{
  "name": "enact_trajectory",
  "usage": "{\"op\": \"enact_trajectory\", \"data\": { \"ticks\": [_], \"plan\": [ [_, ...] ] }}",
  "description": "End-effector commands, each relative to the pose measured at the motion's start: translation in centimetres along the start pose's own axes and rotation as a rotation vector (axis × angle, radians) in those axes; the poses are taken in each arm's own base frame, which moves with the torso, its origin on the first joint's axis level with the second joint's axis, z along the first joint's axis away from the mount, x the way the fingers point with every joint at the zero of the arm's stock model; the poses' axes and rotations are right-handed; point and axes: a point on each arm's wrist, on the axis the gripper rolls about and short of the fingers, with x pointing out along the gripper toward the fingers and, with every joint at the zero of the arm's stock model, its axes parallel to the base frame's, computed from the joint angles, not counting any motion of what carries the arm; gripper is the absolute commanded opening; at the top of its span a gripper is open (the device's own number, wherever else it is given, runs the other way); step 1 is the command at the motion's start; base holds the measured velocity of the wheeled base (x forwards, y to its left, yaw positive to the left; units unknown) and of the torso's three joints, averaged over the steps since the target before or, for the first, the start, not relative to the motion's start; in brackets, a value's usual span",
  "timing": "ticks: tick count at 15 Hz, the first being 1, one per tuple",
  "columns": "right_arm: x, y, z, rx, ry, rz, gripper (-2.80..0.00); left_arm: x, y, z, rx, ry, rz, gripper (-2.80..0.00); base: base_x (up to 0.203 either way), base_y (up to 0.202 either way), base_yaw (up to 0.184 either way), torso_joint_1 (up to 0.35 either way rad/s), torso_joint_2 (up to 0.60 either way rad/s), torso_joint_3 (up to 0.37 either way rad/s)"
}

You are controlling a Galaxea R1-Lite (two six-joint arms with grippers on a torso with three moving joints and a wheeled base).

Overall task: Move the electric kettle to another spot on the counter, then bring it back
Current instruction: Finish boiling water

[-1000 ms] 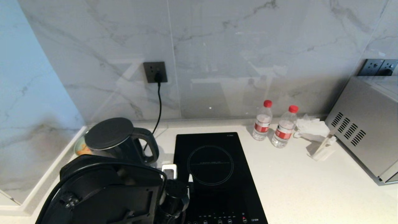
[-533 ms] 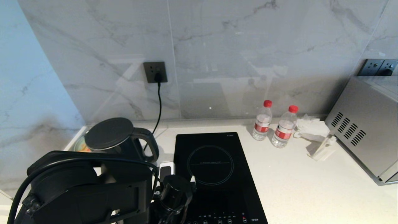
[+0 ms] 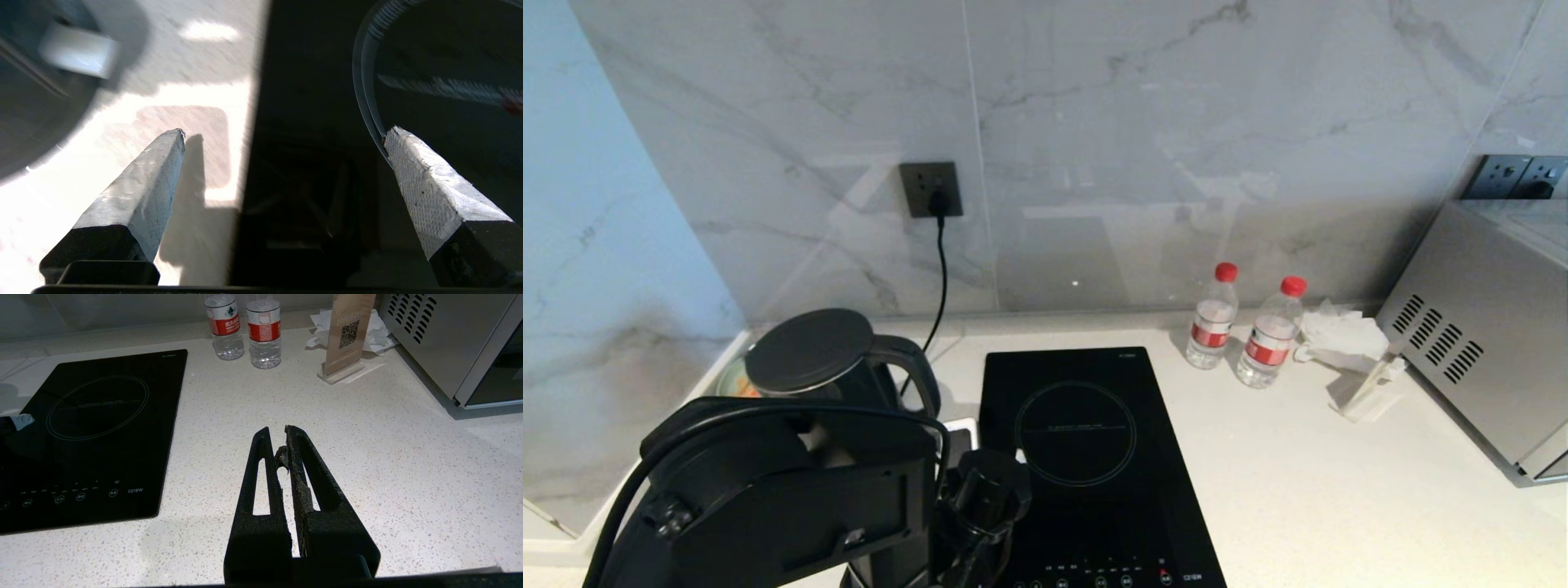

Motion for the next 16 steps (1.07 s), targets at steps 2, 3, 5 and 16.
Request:
{"op": "enact_trajectory", "data": {
  "ticks": [2,3,5,16],
  "plan": [
    [0.0,0.0,0.0,0.0,0.0,0.001,-2.8,0.9,0.2,-0.5,0.002,-0.016,0.039,0.0,0.0,0.0,0.0,0.0,0.0,0.0],
    [0.0,0.0,0.0,0.0,0.0,0.0,-2.8,0.9,0.2,-0.6,0.01,-0.015,0.04,0.0,0.0,0.0,0.0,0.0,0.0,0.0],
    [0.0,0.0,0.0,0.0,0.0,0.0,-2.8,1.0,0.1,-0.5,0.02,-0.02,0.044,0.0,0.0,0.0,0.0,0.0,0.0,0.0],
    [0.0,0.0,0.0,0.0,0.0,0.0,-2.8,2.0,0.0,-0.5,0.031,-0.055,0.087,0.0,0.0,0.0,0.0,0.0,0.0,0.0]
  ]
}}
